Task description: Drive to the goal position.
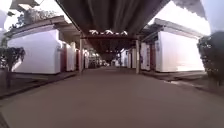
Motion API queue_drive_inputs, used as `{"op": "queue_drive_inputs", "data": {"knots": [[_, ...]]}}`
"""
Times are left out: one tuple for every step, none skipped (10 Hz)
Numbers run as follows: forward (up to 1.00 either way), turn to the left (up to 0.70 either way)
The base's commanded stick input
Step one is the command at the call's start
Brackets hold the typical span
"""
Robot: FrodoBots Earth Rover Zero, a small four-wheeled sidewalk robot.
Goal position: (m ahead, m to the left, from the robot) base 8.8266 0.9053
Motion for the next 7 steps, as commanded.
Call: {"op": "queue_drive_inputs", "data": {"knots": [[0.85,0.00],[0.85,0.00],[0.85,0.00],[0.85,0.00],[0.85,0.00],[0.85,0.00],[0.85,0.00]]}}
